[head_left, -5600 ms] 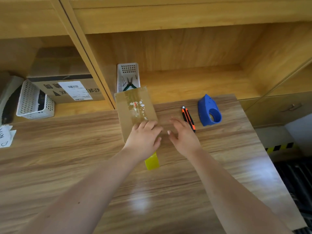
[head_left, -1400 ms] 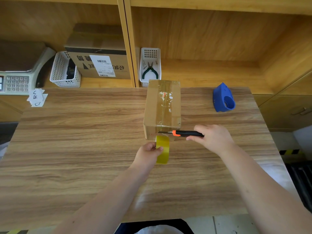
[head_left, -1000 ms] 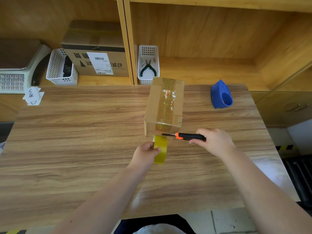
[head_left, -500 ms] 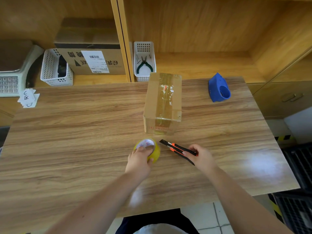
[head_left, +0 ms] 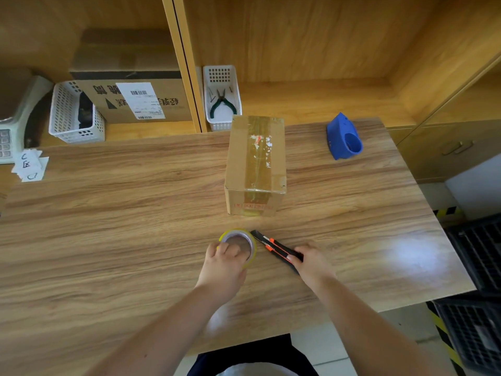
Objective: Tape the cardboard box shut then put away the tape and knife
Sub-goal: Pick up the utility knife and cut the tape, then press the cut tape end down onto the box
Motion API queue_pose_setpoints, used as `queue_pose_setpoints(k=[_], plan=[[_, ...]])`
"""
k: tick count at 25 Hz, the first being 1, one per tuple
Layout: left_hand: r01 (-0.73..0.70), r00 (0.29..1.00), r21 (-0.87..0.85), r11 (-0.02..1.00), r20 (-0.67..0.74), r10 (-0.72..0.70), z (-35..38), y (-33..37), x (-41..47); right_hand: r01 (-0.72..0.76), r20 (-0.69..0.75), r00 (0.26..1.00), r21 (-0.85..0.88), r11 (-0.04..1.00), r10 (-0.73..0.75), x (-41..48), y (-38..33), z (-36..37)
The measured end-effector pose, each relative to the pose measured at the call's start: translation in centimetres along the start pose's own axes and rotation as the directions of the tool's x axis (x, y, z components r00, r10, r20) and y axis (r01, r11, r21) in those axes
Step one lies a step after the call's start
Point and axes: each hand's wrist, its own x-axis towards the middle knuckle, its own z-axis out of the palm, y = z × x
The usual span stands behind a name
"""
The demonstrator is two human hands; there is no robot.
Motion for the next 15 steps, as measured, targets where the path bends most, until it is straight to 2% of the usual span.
queue_pose_setpoints(k=[3,5,8,10,13,15], plan=[[0.115,0.968,-0.178,0.977,-0.200,-0.150,-1.9,-1.3,0.9,0.064,0.020,0.998,0.001,0.998,-0.064,0.5,-0.6,-1.8],[0.170,0.919,-0.312,0.935,-0.293,-0.265,-3.9,-2.2,1.7,0.123,-0.092,0.989,0.059,0.991,-0.117,0.6,-2.2,-3.6],[0.082,0.877,-0.320,0.944,-0.427,-0.221,-7.5,-2.9,3.7,0.286,-0.302,0.922,0.118,0.951,-0.240,1.1,-5.5,-6.5],[0.045,0.918,-0.207,0.977,-0.378,-0.122,-10.0,-2.9,6.0,0.396,-0.346,0.862,0.005,0.918,-0.370,1.8,-8.0,-8.0],[0.003,0.981,0.029,1.000,-0.192,0.003,-11.9,-2.9,9.4,0.464,-0.225,0.832,-0.219,0.858,-0.507,3.2,-10.6,-8.6],[-0.023,0.995,0.109,0.994,-0.089,0.033,-11.9,-3.3,10.8,0.478,-0.159,0.832,-0.284,0.831,-0.532,4.1,-11.2,-8.3]])
